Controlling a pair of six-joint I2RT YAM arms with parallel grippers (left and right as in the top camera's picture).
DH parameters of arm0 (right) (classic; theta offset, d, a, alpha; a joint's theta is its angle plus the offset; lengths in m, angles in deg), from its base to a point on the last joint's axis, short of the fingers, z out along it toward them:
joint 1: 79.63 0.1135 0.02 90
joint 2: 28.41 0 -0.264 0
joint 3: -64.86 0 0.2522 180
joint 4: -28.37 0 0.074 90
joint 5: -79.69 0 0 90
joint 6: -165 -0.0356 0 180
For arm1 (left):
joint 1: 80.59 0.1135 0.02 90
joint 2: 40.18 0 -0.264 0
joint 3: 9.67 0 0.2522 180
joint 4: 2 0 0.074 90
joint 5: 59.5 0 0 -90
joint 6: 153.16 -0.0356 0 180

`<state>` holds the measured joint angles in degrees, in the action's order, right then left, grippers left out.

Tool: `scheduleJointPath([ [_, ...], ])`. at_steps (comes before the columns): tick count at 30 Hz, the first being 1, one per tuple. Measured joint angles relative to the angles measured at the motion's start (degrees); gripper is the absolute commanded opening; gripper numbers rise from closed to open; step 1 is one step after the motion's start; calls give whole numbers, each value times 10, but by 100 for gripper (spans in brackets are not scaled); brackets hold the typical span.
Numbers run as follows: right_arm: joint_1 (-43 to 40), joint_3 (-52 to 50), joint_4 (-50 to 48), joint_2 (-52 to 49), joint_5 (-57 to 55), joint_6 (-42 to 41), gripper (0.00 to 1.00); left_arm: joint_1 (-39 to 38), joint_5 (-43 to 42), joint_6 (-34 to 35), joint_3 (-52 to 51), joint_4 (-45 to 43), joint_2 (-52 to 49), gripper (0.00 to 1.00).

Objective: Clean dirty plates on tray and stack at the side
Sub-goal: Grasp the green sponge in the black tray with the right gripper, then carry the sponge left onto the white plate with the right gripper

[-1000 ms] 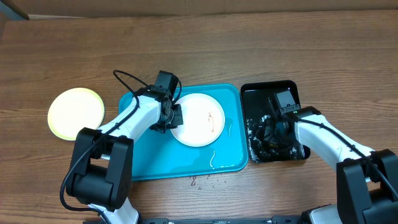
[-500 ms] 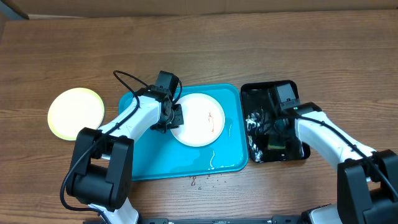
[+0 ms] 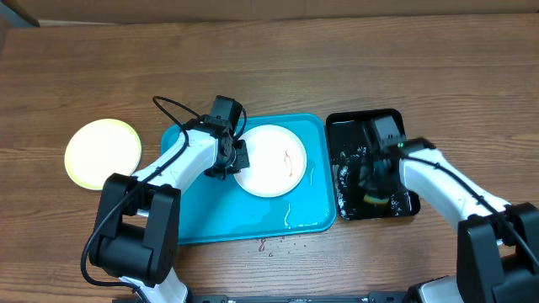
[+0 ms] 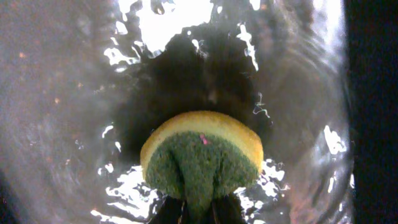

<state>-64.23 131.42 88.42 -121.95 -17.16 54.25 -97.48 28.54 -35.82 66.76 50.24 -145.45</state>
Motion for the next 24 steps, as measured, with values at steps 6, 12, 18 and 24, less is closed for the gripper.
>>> scheduleJointPath([
  [6, 0, 109, 75, 24, 0, 7, 4, 0, -7, 1, 0, -2, 0, 4],
  [12, 0, 106, 80, 34, 9, 28, 4, 0, -15, 2, 0, -3, 0, 4],
  [18, 0, 103, 73, 33, 15, 45, 4, 0, -24, 1, 0, -4, 0, 4],
  [24, 0, 103, 66, 33, 30, 52, 4, 0, -24, 13, 0, -4, 0, 4],
])
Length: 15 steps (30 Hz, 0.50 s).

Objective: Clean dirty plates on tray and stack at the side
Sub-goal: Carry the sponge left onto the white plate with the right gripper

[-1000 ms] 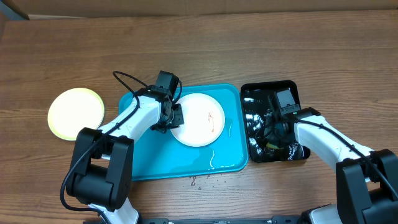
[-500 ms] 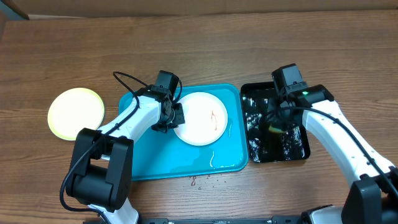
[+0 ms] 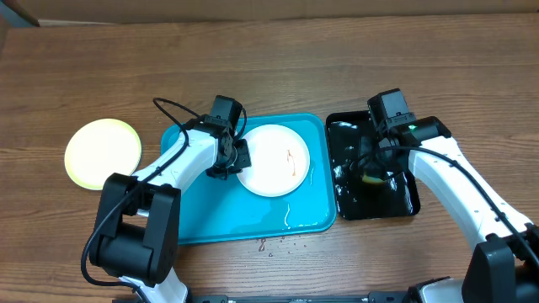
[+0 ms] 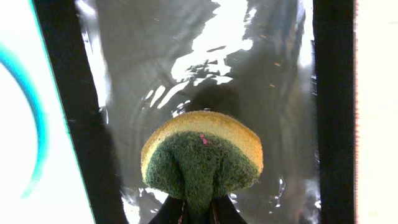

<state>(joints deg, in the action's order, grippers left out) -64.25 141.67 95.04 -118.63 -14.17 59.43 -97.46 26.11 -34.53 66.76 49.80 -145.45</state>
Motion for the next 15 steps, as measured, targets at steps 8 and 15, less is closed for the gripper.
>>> scheduleJointPath([
  [8, 12, -1, -128, 0, 161, -7, 4, 0, -14, 48, 0, 16, 0, 4],
  [15, 91, -1, -205, -1, 174, -32, 4, -11, -19, 60, 0, 29, 0, 4],
])
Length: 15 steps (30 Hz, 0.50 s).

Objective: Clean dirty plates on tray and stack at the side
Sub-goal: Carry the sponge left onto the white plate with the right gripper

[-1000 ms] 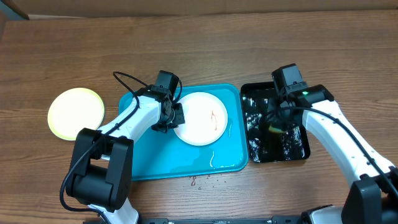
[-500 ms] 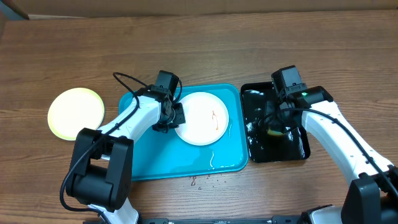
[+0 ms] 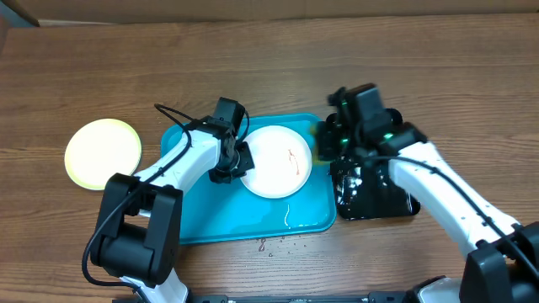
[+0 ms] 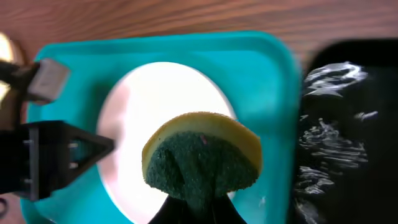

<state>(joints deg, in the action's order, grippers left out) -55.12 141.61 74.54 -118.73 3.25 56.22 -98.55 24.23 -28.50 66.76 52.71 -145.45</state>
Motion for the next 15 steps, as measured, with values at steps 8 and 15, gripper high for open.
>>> scheduleJointPath([
  [8, 113, 0, -54, -50, -138, -5, 4, -5, -2, 2, 0, 1, 0, 4],
  [15, 139, 0, -99, -135, -218, 12, 4, -5, -2, 4, 0, 1, 0, 4],
])
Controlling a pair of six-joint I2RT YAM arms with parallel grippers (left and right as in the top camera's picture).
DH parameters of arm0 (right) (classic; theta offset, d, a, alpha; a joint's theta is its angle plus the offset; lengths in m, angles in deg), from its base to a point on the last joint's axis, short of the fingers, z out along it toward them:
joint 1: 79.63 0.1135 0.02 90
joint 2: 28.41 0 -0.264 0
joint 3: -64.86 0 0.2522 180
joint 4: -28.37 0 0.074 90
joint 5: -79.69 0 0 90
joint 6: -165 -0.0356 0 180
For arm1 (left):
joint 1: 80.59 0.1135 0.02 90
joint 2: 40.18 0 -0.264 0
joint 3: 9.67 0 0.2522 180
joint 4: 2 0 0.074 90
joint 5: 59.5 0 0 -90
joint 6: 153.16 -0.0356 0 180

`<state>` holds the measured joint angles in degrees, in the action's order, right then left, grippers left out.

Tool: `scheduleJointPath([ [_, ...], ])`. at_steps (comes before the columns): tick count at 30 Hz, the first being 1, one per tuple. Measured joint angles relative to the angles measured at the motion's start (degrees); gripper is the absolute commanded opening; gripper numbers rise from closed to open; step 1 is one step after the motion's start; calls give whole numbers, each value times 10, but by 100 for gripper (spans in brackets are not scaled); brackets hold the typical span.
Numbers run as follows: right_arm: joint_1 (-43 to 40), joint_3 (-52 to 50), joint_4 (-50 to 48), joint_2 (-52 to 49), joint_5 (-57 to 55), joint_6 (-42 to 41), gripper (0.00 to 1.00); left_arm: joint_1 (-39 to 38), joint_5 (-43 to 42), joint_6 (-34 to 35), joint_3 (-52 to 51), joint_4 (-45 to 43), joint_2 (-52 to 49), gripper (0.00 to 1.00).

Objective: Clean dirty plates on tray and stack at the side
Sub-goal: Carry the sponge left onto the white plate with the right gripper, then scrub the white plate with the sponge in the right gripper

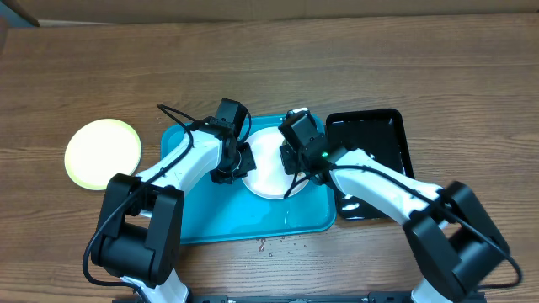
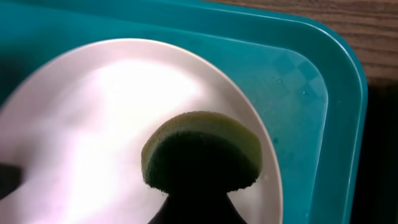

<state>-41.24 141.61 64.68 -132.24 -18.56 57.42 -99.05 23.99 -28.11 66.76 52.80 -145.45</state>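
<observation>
A white plate lies on the teal tray; the right wrist view shows the white plate close below. My right gripper is shut on a yellow-and-green sponge, green side down, over the plate's right half; whether the sponge touches the plate I cannot tell. My right gripper shows only as a dark shape under the sponge. My left gripper is shut on the plate's left rim.
A pale yellow-green plate sits alone on the wooden table at the left. A black tray of water stands right of the teal tray's rim. Small red specks lie on the table before the tray.
My right gripper has moved left and down with the sponge, from above the teal tray's right edge to close over the white plate. The left gripper still holds the plate's rim.
My right gripper held the sponge low in the black tray's water. Then the sponge was above the water, then over the teal tray's right edge, and now just over the white plate. The left gripper stayed at the plate's left rim throughout.
</observation>
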Motion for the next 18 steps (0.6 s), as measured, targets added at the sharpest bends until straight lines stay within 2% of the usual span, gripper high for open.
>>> scheduleJointPath([
  [4, 0, 0, -3, -25, -28, 20, 5, 0, 0, 0, 0, 0, 0, 4],
  [5, 0, 0, 0, -25, -30, 22, 10, 0, 0, 0, 0, 0, 0, 4],
  [7, 0, 0, 7, -25, -33, 24, 36, 0, 0, 0, 0, 0, 0, 4],
  [8, 0, 0, 10, -25, -33, 24, 43, 0, 0, 0, 0, 0, 0, 4],
  [10, 0, 0, 15, -25, -33, 28, 49, 0, 0, 0, 0, 0, 0, 4],
  [11, 0, 0, 16, -25, -32, 28, 48, 0, 0, 0, 0, 0, 0, 4],
  [12, 0, 0, 18, -25, -32, 27, 43, 0, 0, 0, 0, 0, 0, 4],
  [16, 0, 0, 33, -25, -31, 30, 13, 0, -1, 0, 0, 1, 0, 4],
  [18, 1, 0, 37, -25, -30, 24, 4, 0, -2, 0, 0, 1, 0, 4],
])
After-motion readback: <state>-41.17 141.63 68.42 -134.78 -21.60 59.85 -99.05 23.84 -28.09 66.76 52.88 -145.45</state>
